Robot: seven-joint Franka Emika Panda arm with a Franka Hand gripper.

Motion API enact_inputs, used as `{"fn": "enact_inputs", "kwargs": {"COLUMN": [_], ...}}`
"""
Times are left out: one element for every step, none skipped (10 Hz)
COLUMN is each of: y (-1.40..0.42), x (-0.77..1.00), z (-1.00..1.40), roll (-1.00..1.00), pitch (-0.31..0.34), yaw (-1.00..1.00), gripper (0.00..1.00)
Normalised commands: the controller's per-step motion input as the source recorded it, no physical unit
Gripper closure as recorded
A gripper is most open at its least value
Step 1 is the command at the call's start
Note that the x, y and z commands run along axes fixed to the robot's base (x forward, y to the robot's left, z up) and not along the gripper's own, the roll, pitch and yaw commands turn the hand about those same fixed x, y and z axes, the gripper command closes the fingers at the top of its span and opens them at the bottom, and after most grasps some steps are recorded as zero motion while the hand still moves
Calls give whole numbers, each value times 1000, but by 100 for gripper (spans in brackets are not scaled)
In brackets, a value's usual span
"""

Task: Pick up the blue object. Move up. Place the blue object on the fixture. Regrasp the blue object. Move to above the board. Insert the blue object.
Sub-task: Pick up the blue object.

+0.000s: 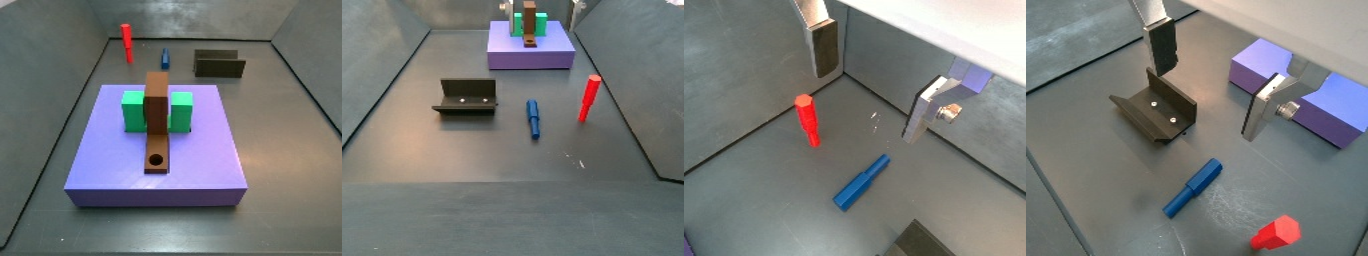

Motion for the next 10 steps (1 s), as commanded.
{"fn": "enact_inputs", "kwargs": {"y": [-74, -226, -329, -374, -303, -140, -89, -77, -66, -51], "x": [0, 74, 166, 151, 149, 91, 0, 0, 0, 0], "z": [-49, -297, -523, -631, -660, -629, -629, -660, -623, -577], "roll": [0, 0, 14, 36, 71, 127, 111, 116, 120, 116], "pitch": [0, -3, 0, -30, -27, -14, -54, -59, -59, -44], "yaw": [0, -66, -60, -6, 0, 0, 0, 0, 0, 0], "gripper": [0, 0, 0, 0, 0, 0, 0, 0, 0, 0]}}
